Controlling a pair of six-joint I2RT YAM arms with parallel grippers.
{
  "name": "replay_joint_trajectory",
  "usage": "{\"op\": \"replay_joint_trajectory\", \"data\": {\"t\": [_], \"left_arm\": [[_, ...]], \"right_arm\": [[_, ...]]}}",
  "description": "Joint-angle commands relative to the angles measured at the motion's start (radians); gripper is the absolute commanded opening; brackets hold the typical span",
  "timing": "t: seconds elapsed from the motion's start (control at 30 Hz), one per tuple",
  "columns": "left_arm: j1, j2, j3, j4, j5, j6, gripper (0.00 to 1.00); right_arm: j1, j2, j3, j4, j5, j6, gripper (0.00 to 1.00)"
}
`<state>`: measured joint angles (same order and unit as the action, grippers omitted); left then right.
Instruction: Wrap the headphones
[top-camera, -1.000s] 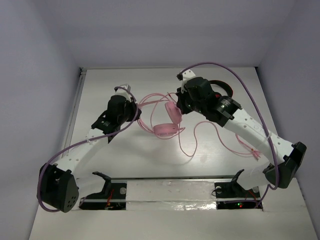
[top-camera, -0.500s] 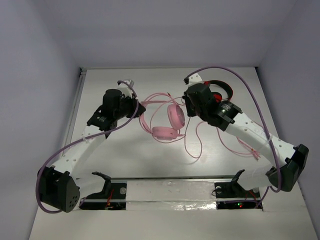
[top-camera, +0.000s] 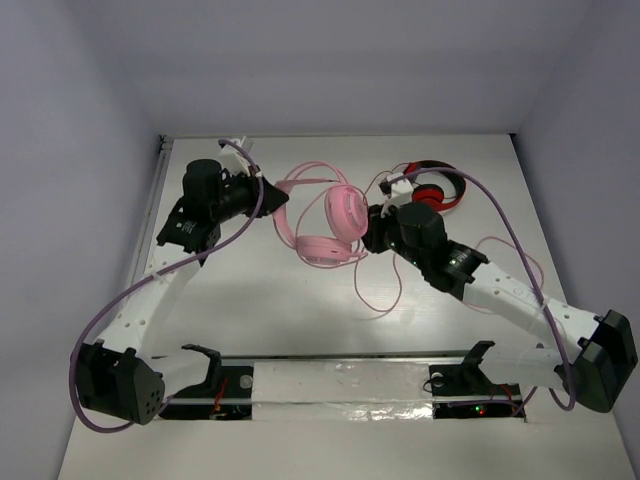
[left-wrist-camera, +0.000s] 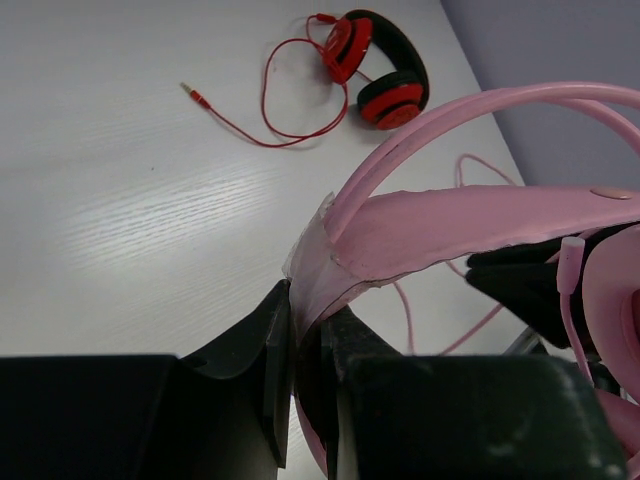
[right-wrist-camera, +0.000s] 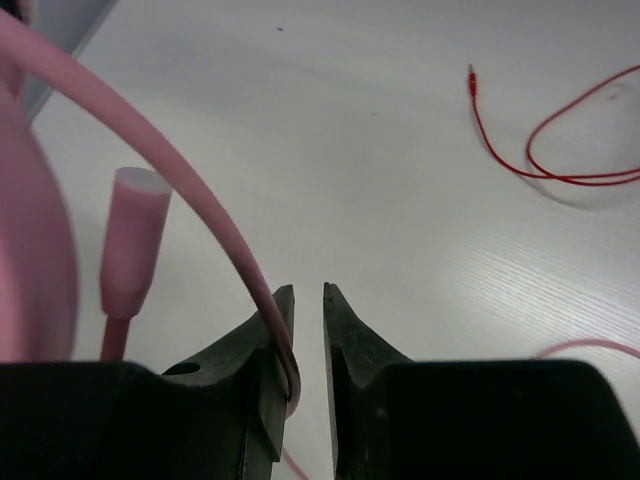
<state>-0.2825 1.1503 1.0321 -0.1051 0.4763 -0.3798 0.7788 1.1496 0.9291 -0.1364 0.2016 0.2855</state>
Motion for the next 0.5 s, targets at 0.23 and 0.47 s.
{"op": "replay_joint_trajectory", "data": {"t": [0.23,0.47], "left_arm": [[0.075,-0.027,0.086,0.122,0.245,-0.174,0.0],[0.129,-0.011,0.137,0.119,0.26,-0.24,0.0]], "right_arm": [[-0.021,0.028,-0.177,0.596,-0.318,0.076,0.4],[-0.021,0.116,-0.262,0.782,-0.338,0.138,0.46]]}}
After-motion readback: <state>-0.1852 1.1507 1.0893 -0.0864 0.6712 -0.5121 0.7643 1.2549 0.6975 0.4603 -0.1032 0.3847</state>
